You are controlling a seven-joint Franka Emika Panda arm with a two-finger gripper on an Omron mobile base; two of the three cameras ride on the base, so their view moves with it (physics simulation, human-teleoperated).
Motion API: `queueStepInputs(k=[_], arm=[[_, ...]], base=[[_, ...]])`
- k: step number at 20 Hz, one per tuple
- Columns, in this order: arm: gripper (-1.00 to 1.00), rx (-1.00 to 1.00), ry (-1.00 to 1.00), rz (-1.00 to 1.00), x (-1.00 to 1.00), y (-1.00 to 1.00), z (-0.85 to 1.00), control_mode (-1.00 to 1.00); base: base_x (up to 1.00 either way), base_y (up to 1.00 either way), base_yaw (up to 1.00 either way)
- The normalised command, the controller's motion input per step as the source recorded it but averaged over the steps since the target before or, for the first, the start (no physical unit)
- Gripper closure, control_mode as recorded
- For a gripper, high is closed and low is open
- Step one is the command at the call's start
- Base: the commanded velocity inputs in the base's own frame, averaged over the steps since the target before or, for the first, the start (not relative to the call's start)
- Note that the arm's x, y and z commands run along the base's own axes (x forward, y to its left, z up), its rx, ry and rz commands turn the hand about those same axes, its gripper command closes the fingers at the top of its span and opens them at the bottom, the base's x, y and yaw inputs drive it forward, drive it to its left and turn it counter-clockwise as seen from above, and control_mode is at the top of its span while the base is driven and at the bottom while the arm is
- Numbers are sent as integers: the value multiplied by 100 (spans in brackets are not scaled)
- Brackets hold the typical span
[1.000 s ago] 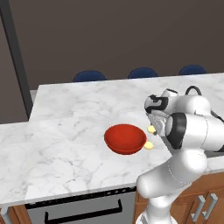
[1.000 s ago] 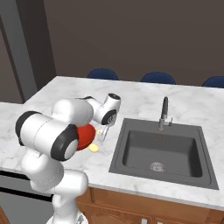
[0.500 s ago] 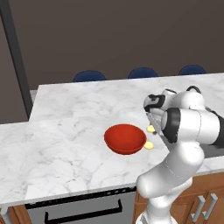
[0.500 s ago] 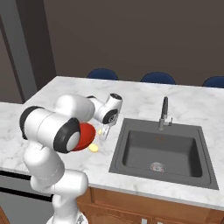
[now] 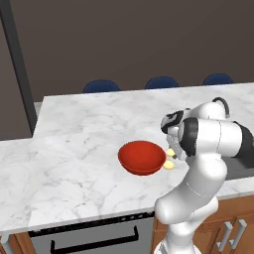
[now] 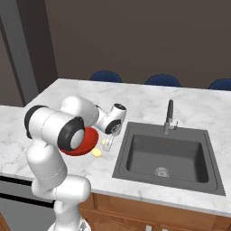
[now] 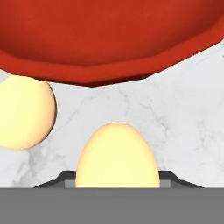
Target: Gather the eggs and milk located in the vicinity of the sink area and place them right next to the bowl.
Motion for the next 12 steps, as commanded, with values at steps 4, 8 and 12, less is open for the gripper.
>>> queueStepInputs(k=[4,8,12], arm=[[100,0,0,2,0,11,0,-100],[100,0,0,3,0,12,0,-100],[100,0,0,2,0,6,-7,-100]], base=[[0,0,0],[0,0,0],[0,0,0]])
